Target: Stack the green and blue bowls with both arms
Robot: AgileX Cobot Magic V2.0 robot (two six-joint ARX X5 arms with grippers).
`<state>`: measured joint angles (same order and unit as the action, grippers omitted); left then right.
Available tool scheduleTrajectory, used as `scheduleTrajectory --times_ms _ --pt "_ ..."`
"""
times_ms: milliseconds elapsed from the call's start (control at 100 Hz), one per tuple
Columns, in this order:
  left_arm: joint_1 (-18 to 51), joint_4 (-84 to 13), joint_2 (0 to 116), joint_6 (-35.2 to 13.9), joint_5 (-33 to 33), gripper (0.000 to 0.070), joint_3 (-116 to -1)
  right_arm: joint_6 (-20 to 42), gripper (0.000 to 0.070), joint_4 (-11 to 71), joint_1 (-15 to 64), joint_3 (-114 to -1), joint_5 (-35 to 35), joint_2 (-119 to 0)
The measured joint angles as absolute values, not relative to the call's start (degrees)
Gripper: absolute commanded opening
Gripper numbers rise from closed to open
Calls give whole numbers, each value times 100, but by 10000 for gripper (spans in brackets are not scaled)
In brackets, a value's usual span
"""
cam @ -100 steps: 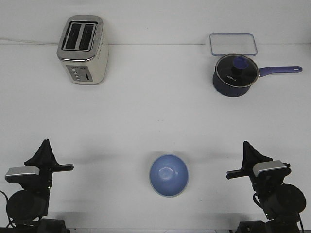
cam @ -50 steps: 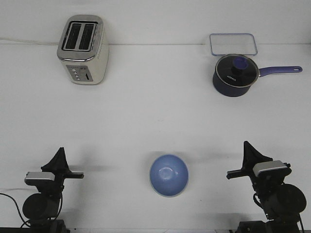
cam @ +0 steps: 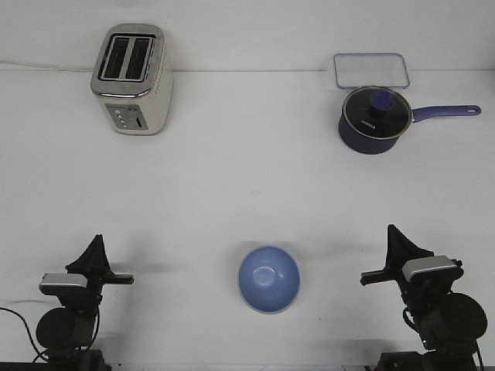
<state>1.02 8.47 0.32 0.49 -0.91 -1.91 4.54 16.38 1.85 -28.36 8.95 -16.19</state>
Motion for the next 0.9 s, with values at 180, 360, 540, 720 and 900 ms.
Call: scheduleTrajectory --times_ms 180,360,540,720,900 --pt "102 847 32 49 -91 15 -189 454 0 1636 185 -2836 895 -1619" --pt "102 851 32 49 -89 15 -189 -38 0 1428 113 -2703 416 -1295" --pt "102 849 32 49 -89 15 -191 -681 0 711 14 -1503 298 -381" --pt "102 849 32 49 -89 15 -189 -1140 0 464 16 -443 298 -12" --pt "102 847 32 49 -89 15 -189 -1225 0 220 16 -82 296 -12"
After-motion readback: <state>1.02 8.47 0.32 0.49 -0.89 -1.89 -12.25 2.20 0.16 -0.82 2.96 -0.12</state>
